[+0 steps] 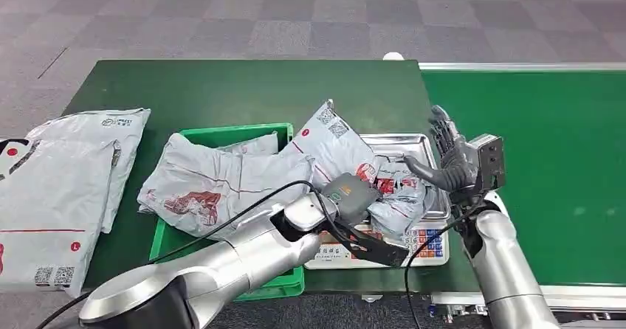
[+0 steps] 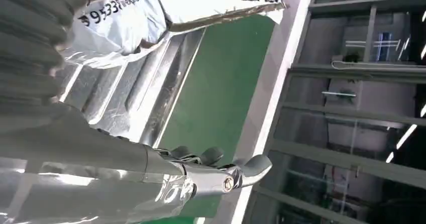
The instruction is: Moved the parcel from conveyor to table for the left to box.
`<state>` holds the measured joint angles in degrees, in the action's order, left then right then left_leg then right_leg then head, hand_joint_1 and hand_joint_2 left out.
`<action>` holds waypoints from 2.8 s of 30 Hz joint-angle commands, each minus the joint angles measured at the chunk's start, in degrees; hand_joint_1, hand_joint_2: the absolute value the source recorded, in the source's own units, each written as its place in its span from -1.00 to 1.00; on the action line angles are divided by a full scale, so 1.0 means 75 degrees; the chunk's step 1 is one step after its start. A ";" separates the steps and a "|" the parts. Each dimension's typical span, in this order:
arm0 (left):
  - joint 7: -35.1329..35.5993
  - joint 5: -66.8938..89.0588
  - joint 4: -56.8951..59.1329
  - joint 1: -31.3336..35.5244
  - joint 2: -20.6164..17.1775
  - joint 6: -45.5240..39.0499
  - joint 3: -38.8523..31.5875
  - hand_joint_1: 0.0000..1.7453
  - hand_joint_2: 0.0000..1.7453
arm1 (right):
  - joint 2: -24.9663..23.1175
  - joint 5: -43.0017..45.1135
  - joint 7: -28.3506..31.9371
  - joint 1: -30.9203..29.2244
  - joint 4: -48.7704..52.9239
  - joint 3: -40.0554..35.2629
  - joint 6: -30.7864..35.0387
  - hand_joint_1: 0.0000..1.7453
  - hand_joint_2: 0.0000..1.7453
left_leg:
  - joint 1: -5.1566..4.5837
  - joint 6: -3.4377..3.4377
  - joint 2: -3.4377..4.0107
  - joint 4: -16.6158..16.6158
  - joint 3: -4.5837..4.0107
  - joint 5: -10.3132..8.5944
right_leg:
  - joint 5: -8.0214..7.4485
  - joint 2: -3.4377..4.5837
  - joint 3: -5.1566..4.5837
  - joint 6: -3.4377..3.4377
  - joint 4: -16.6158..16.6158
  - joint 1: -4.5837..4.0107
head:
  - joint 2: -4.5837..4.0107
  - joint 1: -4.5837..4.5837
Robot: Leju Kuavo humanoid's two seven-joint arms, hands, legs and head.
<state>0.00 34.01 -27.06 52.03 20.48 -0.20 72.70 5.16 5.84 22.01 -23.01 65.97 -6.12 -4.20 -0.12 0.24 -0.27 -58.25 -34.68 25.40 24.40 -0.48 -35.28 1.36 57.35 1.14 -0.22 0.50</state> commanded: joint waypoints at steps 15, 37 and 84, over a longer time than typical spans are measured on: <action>0.0356 0.2446 -0.1112 0.1114 -0.0331 -0.2880 -0.1374 1.00 1.00 | 0.0017 -0.0235 -0.0235 0.0395 0.0456 0.0733 0.0111 -1.00 1.00 | 0.0008 -0.0006 0.0009 -0.0012 -0.0012 0.0007 | 0.0001 0.0011 -0.0012 -0.0010 0.0006 -0.0008 | 0.0000 0.0000; 0.0449 0.5045 -0.3179 -0.0259 -0.0958 -0.2351 -0.3205 1.00 1.00 | -0.0200 -0.0467 -0.0348 0.1331 0.1519 0.1208 0.0269 -1.00 1.00 | 0.0005 -0.0011 0.0018 0.0011 0.0009 0.0011 | 0.0007 0.0020 0.0005 -0.0013 -0.0011 -0.0006 | 0.0000 0.0000; 0.2476 0.7454 -0.5818 -0.2631 -0.3191 -0.1007 -0.6024 -1.00 1.00 | -0.0198 -0.0556 -0.0521 0.3518 0.3505 0.3004 -0.0183 -1.00 1.00 | 0.0009 -0.0017 0.0007 0.0019 0.0015 0.0020 | 0.0031 0.0007 0.0007 -0.0018 -0.0008 -0.0008 | 0.0000 0.0000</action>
<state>18.86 87.91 -74.34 31.92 -4.94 -7.54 30.95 4.22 1.55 18.27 4.41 93.83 13.88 -5.33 -0.09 0.15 -0.23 -58.18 -34.72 25.51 24.62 -0.45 -35.39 1.29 57.37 1.12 -0.22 0.50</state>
